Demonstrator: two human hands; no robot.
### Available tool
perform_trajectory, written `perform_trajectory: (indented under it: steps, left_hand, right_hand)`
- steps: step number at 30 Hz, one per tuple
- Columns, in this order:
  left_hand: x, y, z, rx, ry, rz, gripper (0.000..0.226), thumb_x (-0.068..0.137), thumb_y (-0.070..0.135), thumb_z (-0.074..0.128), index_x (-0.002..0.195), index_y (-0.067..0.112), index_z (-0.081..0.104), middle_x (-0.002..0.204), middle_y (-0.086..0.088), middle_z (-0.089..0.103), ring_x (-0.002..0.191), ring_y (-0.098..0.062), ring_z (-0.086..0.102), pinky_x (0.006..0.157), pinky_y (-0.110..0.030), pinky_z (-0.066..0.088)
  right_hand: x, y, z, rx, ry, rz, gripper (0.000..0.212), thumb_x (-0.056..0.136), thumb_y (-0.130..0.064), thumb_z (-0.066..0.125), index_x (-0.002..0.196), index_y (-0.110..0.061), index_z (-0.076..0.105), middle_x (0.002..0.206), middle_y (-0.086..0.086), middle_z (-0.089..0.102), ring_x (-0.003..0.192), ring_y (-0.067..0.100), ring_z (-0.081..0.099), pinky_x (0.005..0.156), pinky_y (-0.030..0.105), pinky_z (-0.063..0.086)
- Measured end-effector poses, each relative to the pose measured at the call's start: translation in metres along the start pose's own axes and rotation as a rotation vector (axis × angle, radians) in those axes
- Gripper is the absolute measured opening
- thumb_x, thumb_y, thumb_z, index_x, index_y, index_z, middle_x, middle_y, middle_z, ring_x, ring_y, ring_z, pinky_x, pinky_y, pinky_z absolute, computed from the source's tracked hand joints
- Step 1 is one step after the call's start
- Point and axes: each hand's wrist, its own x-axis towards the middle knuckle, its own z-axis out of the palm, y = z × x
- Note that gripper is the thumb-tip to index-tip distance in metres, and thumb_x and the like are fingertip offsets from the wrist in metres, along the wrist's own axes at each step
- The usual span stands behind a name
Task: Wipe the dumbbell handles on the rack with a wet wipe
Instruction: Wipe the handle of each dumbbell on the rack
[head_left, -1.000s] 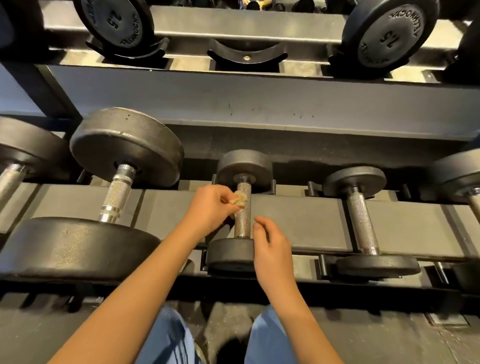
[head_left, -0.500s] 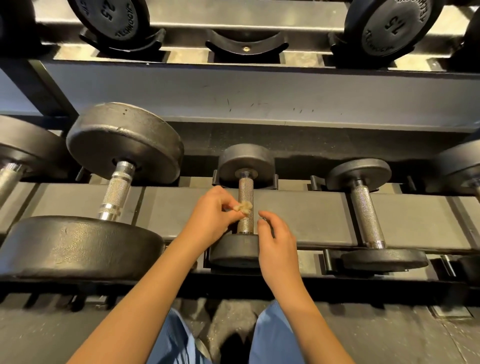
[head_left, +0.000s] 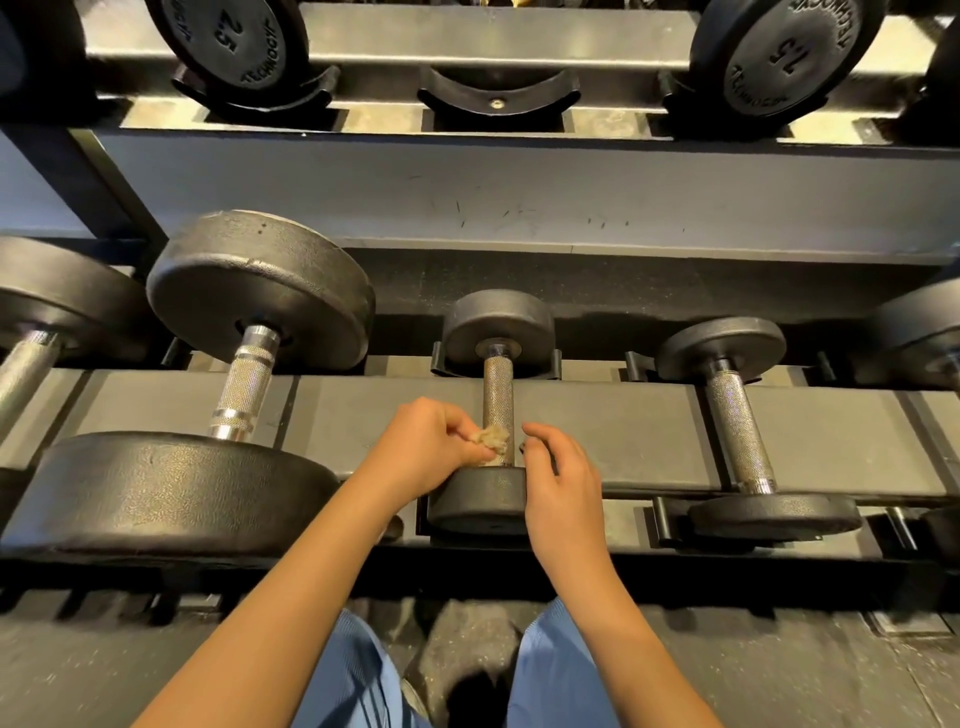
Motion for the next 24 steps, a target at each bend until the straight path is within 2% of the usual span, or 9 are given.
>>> perform_trajectory:
  steps: [5, 8, 12, 14, 17, 19, 21, 22, 24]
  left_hand:
    - [0.011, 0.008, 0.005, -0.148, 0.257, 0.062, 0.019, 0.078, 0.015, 0.077, 0.072, 0.02, 0.059, 0.066, 0.005, 0.058, 0.06, -0.002, 0.055, 0.056, -0.015, 0.041]
    - [0.007, 0.007, 0.005, -0.173, 0.18, 0.059, 0.017, 0.078, 0.016, 0.077, 0.071, 0.02, 0.061, 0.062, 0.007, 0.059, 0.054, 0.001, 0.053, 0.054, -0.013, 0.041]
    - [-0.002, -0.001, -0.008, -0.11, -0.018, 0.064, 0.011, 0.078, 0.018, 0.077, 0.073, 0.023, 0.068, 0.068, 0.003, 0.065, 0.065, -0.007, 0.056, 0.063, -0.02, 0.044]
    - [-0.002, -0.001, -0.012, -0.14, 0.003, 0.105, 0.01, 0.08, 0.017, 0.074, 0.076, 0.025, 0.07, 0.076, 0.001, 0.07, 0.074, -0.012, 0.062, 0.073, -0.026, 0.051]
    - [0.0, 0.006, -0.008, -0.283, 0.098, 0.199, 0.014, 0.083, 0.014, 0.071, 0.078, 0.028, 0.069, 0.079, 0.002, 0.071, 0.081, -0.014, 0.067, 0.08, -0.033, 0.055]
    - [0.002, 0.011, -0.006, -0.325, 0.082, 0.264, 0.018, 0.084, 0.012, 0.07, 0.079, 0.03, 0.069, 0.08, 0.006, 0.071, 0.081, -0.008, 0.067, 0.078, -0.027, 0.054]
    - [0.003, 0.013, -0.008, -0.291, 0.055, 0.328, 0.018, 0.085, 0.012, 0.068, 0.086, 0.03, 0.07, 0.084, 0.012, 0.069, 0.082, 0.002, 0.064, 0.076, -0.015, 0.049]
    - [0.004, 0.013, -0.011, -0.24, 0.087, 0.364, 0.017, 0.086, 0.014, 0.067, 0.093, 0.029, 0.07, 0.09, 0.013, 0.067, 0.084, 0.003, 0.062, 0.075, -0.011, 0.047]
    - [0.009, 0.011, -0.019, -0.163, 0.269, 0.44, 0.026, 0.087, 0.014, 0.064, 0.112, 0.022, 0.067, 0.105, 0.01, 0.06, 0.092, 0.002, 0.056, 0.078, -0.005, 0.042]
  right_hand:
    - [0.001, 0.001, 0.002, -0.001, 0.015, -0.007, 0.028, 0.098, -0.018, 0.042, 0.12, -0.016, 0.06, 0.115, -0.006, 0.056, 0.107, 0.007, 0.05, 0.087, 0.018, 0.038]
    - [0.001, 0.004, 0.001, 0.01, 0.017, -0.009, 0.027, 0.097, -0.017, 0.043, 0.117, -0.017, 0.062, 0.113, -0.006, 0.058, 0.104, 0.006, 0.051, 0.082, 0.012, 0.039]
    - [0.001, 0.001, 0.001, 0.074, -0.018, -0.027, 0.023, 0.097, -0.016, 0.045, 0.106, -0.033, 0.059, 0.107, -0.01, 0.059, 0.097, -0.001, 0.054, 0.08, 0.011, 0.042]
    - [0.0, -0.002, 0.0, 0.108, -0.064, -0.069, 0.025, 0.097, -0.017, 0.048, 0.106, -0.037, 0.058, 0.108, -0.013, 0.062, 0.099, -0.002, 0.057, 0.083, 0.015, 0.047]
    - [0.005, -0.015, -0.006, 0.212, -0.142, -0.155, 0.034, 0.095, -0.012, 0.053, 0.108, -0.043, 0.054, 0.102, -0.02, 0.063, 0.094, -0.007, 0.06, 0.077, 0.009, 0.047]
    - [0.013, -0.023, -0.009, 0.259, -0.142, -0.169, 0.036, 0.093, -0.008, 0.057, 0.106, -0.042, 0.053, 0.095, -0.02, 0.063, 0.088, -0.009, 0.061, 0.073, 0.009, 0.047]
    - [0.024, -0.029, -0.012, 0.249, -0.085, -0.166, 0.033, 0.09, -0.007, 0.061, 0.1, -0.038, 0.058, 0.091, -0.014, 0.066, 0.084, -0.003, 0.064, 0.073, 0.015, 0.051]
    - [0.03, -0.03, -0.013, 0.225, -0.05, -0.17, 0.03, 0.089, -0.007, 0.063, 0.097, -0.035, 0.061, 0.089, -0.011, 0.067, 0.082, -0.001, 0.065, 0.073, 0.018, 0.052]
    - [0.042, -0.029, -0.013, 0.131, 0.003, -0.18, 0.022, 0.088, -0.009, 0.064, 0.097, -0.029, 0.066, 0.085, -0.01, 0.067, 0.078, 0.0, 0.064, 0.07, 0.017, 0.052]
